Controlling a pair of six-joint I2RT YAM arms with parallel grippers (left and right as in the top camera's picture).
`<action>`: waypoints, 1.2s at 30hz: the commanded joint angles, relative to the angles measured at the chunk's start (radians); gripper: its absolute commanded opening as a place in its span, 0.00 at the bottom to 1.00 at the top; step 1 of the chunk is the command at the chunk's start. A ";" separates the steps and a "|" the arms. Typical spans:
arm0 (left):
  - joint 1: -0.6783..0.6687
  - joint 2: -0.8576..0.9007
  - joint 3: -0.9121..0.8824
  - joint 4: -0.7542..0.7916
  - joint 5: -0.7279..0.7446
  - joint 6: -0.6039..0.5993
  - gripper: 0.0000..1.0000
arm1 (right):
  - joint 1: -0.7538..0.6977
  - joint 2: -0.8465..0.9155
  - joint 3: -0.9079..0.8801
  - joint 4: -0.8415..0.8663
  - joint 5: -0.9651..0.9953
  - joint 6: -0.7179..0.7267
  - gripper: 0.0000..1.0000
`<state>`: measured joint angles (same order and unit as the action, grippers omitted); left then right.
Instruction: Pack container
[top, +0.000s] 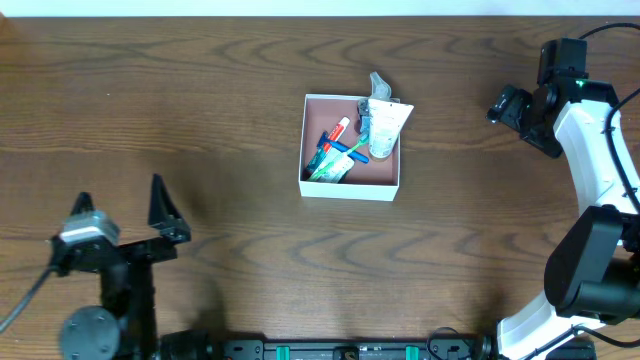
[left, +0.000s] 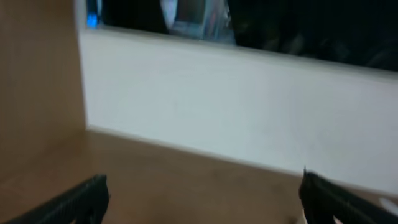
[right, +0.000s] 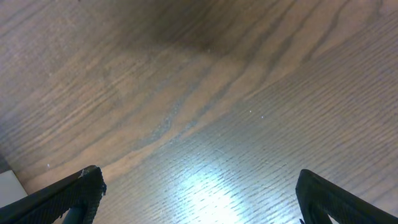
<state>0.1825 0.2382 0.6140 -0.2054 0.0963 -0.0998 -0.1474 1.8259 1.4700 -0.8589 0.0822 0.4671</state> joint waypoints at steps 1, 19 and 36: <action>0.005 -0.067 -0.155 0.137 0.055 0.017 0.98 | -0.002 0.002 0.008 0.000 0.007 0.015 0.99; 0.019 -0.237 -0.593 0.384 0.068 0.018 0.98 | -0.002 0.002 0.008 0.000 0.007 0.015 0.99; 0.020 -0.237 -0.610 0.146 0.061 0.074 0.98 | -0.002 0.002 0.008 0.000 0.007 0.014 0.99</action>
<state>0.1967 0.0101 0.0154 -0.0143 0.1474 -0.0490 -0.1474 1.8259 1.4700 -0.8593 0.0822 0.4675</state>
